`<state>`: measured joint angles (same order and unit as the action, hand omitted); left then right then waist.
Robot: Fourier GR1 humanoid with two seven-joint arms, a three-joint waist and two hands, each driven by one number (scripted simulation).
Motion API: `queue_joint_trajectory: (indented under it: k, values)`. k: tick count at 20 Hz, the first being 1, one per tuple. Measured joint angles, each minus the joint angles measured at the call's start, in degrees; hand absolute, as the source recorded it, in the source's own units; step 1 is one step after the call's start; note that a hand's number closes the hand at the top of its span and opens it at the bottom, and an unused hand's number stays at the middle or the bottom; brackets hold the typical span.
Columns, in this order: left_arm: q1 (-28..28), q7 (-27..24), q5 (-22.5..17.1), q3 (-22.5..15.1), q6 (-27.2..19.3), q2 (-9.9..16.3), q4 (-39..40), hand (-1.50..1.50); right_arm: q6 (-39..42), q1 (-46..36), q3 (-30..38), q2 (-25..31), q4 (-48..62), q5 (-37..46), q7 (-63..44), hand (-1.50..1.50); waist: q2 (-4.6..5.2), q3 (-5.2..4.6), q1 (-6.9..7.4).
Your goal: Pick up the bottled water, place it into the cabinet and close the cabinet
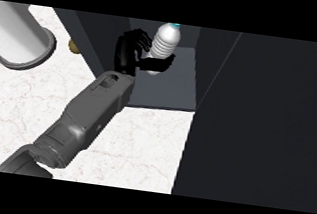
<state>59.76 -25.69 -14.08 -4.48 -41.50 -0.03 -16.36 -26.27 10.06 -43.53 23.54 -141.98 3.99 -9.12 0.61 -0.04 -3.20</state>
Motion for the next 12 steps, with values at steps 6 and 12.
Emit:
queue_joint_trajectory:
  k: [6,12]
  values:
    - [2.1,-1.2,1.4,-0.4,-1.9,0.0,4.8,-1.5,-0.1,-0.3,0.0,0.1,0.0,-0.4,0.3,-1.5,0.07,0.0,-0.37]
    - [3.6,-0.4,4.0,-2.2,-5.7,0.0,9.4,-1.5,0.5,-0.8,0.3,0.7,0.1,-0.8,0.8,-1.5,0.28,0.03,-1.03]
